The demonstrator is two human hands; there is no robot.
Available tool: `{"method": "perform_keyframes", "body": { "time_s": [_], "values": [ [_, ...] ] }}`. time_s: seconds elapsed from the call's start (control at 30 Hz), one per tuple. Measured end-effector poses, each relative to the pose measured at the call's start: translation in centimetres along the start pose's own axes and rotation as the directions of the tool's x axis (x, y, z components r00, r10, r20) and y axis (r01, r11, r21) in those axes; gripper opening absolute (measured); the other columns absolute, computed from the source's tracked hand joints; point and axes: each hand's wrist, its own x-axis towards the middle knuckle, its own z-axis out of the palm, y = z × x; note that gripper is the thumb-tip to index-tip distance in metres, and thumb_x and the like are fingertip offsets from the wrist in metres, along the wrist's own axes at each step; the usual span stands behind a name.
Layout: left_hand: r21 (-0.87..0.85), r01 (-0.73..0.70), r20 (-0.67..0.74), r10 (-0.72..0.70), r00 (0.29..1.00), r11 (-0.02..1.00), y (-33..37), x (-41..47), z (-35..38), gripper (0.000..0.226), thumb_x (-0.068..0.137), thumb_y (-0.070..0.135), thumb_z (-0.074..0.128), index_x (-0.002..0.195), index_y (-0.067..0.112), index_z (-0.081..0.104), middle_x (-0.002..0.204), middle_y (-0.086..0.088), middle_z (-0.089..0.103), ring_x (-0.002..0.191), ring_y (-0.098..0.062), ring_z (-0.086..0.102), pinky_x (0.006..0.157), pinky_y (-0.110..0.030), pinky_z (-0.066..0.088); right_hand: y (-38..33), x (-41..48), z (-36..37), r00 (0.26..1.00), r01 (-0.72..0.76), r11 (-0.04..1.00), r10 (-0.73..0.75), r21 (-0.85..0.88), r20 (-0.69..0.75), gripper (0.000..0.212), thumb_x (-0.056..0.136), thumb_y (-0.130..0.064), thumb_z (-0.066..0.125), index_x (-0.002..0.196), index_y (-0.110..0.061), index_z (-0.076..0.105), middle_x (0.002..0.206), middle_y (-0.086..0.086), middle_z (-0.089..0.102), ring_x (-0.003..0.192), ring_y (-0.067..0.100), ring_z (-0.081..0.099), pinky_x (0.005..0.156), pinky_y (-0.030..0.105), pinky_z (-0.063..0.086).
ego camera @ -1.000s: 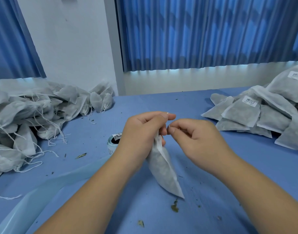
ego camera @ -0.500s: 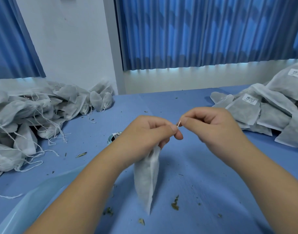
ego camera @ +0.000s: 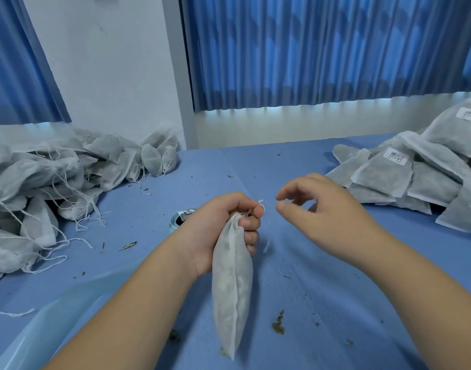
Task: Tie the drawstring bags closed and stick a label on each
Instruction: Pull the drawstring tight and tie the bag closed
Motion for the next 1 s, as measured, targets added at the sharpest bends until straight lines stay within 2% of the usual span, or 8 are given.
{"method": "perform_keyframes", "body": {
  "time_s": [0.03,0.1,0.2,0.5,0.67,0.77,0.87,1.0],
  "values": [
    [0.013,0.001,0.0,-0.001,1.0,1.0,0.0,0.0,0.0,0.015,0.073,0.024,0.056,0.06,0.017,0.059,0.05,0.007,0.036,0.044,-0.01,0.038,0.049,-0.022,0.036,-0.3,0.0,-0.1,1.0,0.011,0.994,-0.008,0.11,-0.024,0.006,0.082,-0.035,0.061,0.078,-0.032,0.065,0.088,-0.014,0.06,0.08,0.003,0.057,0.071,0.016,0.041],
    [0.032,0.003,0.011,-0.004,1.0,0.999,-0.1,0.1,0.0,0.015,0.074,0.025,0.057,0.062,0.017,0.06,0.05,0.008,0.037,0.044,-0.01,0.038,0.051,-0.023,0.035,-0.7,-0.1,-0.3,1.0,0.004,0.967,-0.006,0.254,0.008,0.01,0.084,-0.03,0.064,0.074,-0.029,0.065,0.07,-0.015,0.059,0.065,0.013,0.056,0.059,0.015,0.041],
    [0.043,0.004,0.037,-0.006,0.999,0.999,-0.2,0.2,0.0,0.015,0.075,0.026,0.058,0.063,0.017,0.062,0.052,0.007,0.038,0.045,-0.009,0.039,0.051,-0.023,0.036,-0.9,-0.3,-0.1,0.997,-0.031,0.959,0.007,0.28,0.083,0.011,0.083,-0.026,0.064,0.073,-0.026,0.066,0.056,-0.012,0.054,0.056,0.013,0.048,0.05,0.019,0.037],
    [0.172,-0.018,0.07,0.006,0.998,0.985,-0.1,-0.3,0.0,0.015,0.08,0.023,0.061,0.066,0.017,0.065,0.054,0.006,0.039,0.048,-0.009,0.041,0.055,-0.023,0.035,-1.3,-0.4,-0.3,0.973,-0.139,0.935,0.069,0.326,0.219,0.017,0.083,-0.01,0.063,0.067,-0.017,0.066,0.05,-0.011,0.055,0.047,-0.001,0.051,0.049,0.011,0.041],
    [0.229,-0.05,0.081,0.032,0.996,0.972,0.0,-0.6,0.1,0.018,0.085,0.02,0.06,0.069,0.015,0.067,0.057,0.003,0.042,0.048,-0.01,0.045,0.055,-0.024,0.036,-1.5,-0.4,-0.4,0.965,-0.164,0.935,0.086,0.315,0.248,0.01,0.072,-0.02,0.06,0.062,-0.02,0.064,0.052,-0.009,0.055,0.048,0.001,0.05,0.052,0.016,0.042],
    [0.248,-0.065,0.09,0.044,0.995,0.967,0.1,-0.8,0.4,0.016,0.084,0.016,0.063,0.07,0.014,0.069,0.058,0.002,0.044,0.049,-0.01,0.045,0.053,-0.023,0.038,-1.2,-0.4,-0.6,0.959,-0.173,0.934,0.087,0.313,0.27,0.009,0.07,-0.024,0.068,0.062,-0.021,0.065,0.054,-0.006,0.056,0.051,0.005,0.05,0.055,0.02,0.042],
    [0.259,-0.086,0.054,0.075,0.996,0.962,0.1,-0.8,0.6,0.022,0.087,0.013,0.059,0.067,0.012,0.07,0.059,0.0,0.049,0.048,-0.011,0.046,0.049,-0.02,0.043,-1.0,-0.3,-0.6,0.953,-0.173,0.933,0.078,0.316,0.293,0.01,0.06,-0.031,0.061,0.061,-0.022,0.065,0.053,-0.007,0.056,0.051,0.005,0.051,0.055,0.019,0.042],
    [0.269,-0.101,0.007,0.103,0.995,0.958,0.1,-0.8,0.7,0.011,0.078,0.014,0.066,0.069,0.01,0.072,0.067,-0.002,0.055,0.049,-0.013,0.048,0.048,-0.022,0.042,-0.5,-0.2,-0.7,0.948,-0.162,0.942,0.066,0.293,0.313,0.011,0.063,-0.03,0.058,0.064,-0.022,0.066,0.054,-0.007,0.058,0.054,0.006,0.051,0.06,0.026,0.044]
  ]
}}
